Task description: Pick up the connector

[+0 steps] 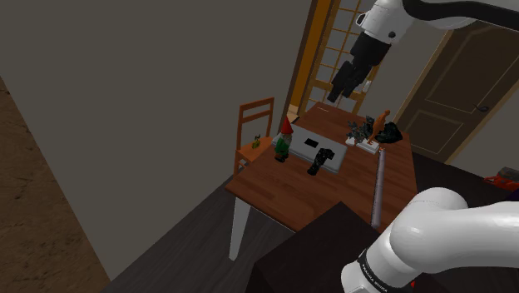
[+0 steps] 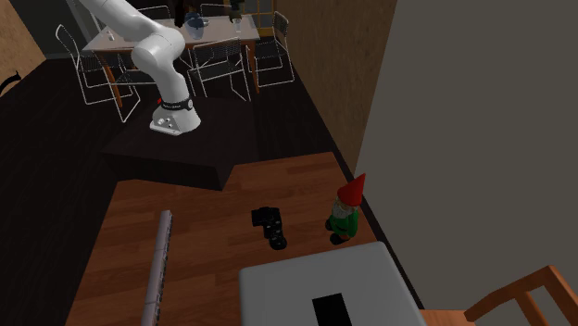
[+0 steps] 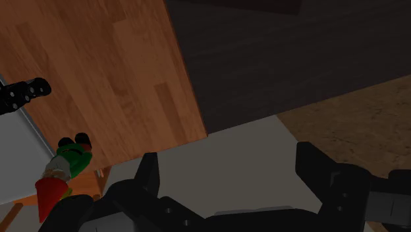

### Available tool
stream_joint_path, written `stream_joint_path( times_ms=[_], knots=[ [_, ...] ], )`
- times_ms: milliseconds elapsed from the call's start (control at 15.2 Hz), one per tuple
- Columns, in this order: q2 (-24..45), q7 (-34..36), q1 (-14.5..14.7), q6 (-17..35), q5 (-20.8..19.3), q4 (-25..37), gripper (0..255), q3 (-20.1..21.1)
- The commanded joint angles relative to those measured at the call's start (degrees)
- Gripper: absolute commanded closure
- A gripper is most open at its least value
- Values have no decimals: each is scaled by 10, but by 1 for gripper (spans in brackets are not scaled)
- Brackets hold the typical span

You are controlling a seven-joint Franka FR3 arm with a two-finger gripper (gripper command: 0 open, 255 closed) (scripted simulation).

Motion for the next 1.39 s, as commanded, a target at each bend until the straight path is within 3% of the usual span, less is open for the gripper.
stream_joint_path(
  times_ms=[0, 660, 1320],
  knots=[
    [0, 0, 0, 0, 0, 0, 0, 0],
    [89, -85, -27, 118, -44, -56, 0, -89],
    [241, -175, -43, 237, -57, -50, 0, -181]
  ],
)
